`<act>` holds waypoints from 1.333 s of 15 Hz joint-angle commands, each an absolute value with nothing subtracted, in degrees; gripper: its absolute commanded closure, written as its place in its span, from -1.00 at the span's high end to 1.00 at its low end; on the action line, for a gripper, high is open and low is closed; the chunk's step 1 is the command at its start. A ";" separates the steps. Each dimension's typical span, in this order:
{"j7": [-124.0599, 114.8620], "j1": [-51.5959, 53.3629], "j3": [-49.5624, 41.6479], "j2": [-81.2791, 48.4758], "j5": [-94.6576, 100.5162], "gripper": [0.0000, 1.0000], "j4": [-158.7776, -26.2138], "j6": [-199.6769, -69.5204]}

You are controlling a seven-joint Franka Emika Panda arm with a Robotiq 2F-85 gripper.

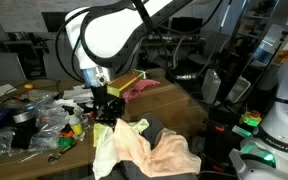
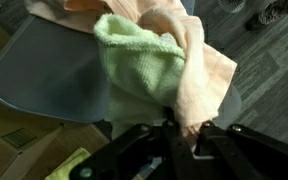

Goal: Remove all the clothes from the top of the box except the pink cloth and hang them on the chair

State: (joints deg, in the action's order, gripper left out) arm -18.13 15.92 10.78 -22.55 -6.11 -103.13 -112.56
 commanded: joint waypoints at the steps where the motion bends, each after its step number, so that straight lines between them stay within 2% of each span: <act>1: -16.74 14.12 9.85 -17.29 -7.86 -0.90 -110.11 -117.66; 12: -18.96 10.52 6.60 -10.73 -7.80 -0.90 -123.41 -127.06; 20: -15.11 11.48 7.69 -2.62 5.61 -0.90 -131.15 -123.68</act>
State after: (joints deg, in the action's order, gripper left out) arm -17.68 11.06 7.24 -7.51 0.11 -127.26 -125.57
